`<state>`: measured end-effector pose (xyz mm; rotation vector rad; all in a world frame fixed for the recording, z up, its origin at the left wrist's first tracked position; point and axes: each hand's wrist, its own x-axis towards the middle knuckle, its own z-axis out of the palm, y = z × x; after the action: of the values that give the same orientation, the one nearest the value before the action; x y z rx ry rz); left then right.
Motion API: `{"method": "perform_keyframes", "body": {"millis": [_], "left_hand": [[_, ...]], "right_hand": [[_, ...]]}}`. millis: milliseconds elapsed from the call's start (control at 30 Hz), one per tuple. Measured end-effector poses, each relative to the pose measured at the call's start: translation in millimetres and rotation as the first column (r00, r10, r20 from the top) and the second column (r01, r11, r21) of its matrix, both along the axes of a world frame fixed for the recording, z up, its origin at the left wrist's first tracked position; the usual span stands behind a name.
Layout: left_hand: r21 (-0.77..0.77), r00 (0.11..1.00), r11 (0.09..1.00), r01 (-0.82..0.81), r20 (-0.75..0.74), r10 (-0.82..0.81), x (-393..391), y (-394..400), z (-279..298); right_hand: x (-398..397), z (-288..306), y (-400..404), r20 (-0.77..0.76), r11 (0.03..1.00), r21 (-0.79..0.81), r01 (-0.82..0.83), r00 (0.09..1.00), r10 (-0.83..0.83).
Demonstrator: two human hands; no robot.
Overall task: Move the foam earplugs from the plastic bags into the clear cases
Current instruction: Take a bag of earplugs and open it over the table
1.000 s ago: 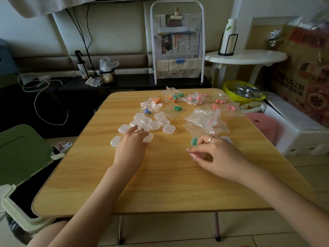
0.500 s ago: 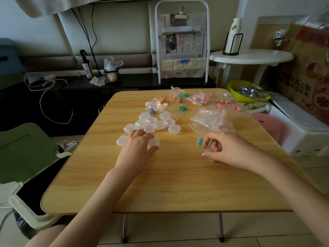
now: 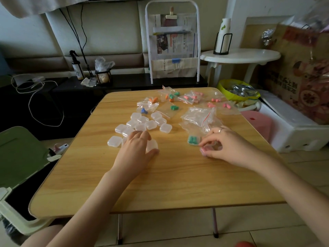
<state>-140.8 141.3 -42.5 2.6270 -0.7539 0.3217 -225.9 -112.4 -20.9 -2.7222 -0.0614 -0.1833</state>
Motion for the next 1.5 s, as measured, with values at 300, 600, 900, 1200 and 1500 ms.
{"method": "perform_keyframes", "body": {"millis": [300,600,900,1200,1500], "left_hand": [[-0.086,0.998,0.996,0.02,-0.05,-0.024,-2.6,-11.8,2.7],[0.011,0.977,0.991,0.137,-0.165,-0.133,3.5,-9.5,8.6],[-0.069,0.893,0.971,0.229,-0.382,-0.237,17.0,-2.2,16.0],[-0.133,0.868,0.954,0.268,-0.396,-0.299,10.2,-2.9,17.7],[-0.827,0.809,0.524,-0.204,-0.443,-0.386,0.6,-16.0,36.1]], "right_hand": [[10.8,13.6,9.9,0.069,0.982,0.183,0.047,0.996,-0.061],[134.0,25.2,47.5,0.144,0.994,-0.079,0.07,0.988,-0.059],[213.9,-22.4,51.1,0.101,0.935,-0.215,0.283,0.959,-0.267],[168.2,15.9,63.9,0.399,0.971,0.092,0.221,0.885,-0.239],[14.8,18.6,77.9,0.514,0.976,0.219,-0.022,0.852,-0.097]]}}
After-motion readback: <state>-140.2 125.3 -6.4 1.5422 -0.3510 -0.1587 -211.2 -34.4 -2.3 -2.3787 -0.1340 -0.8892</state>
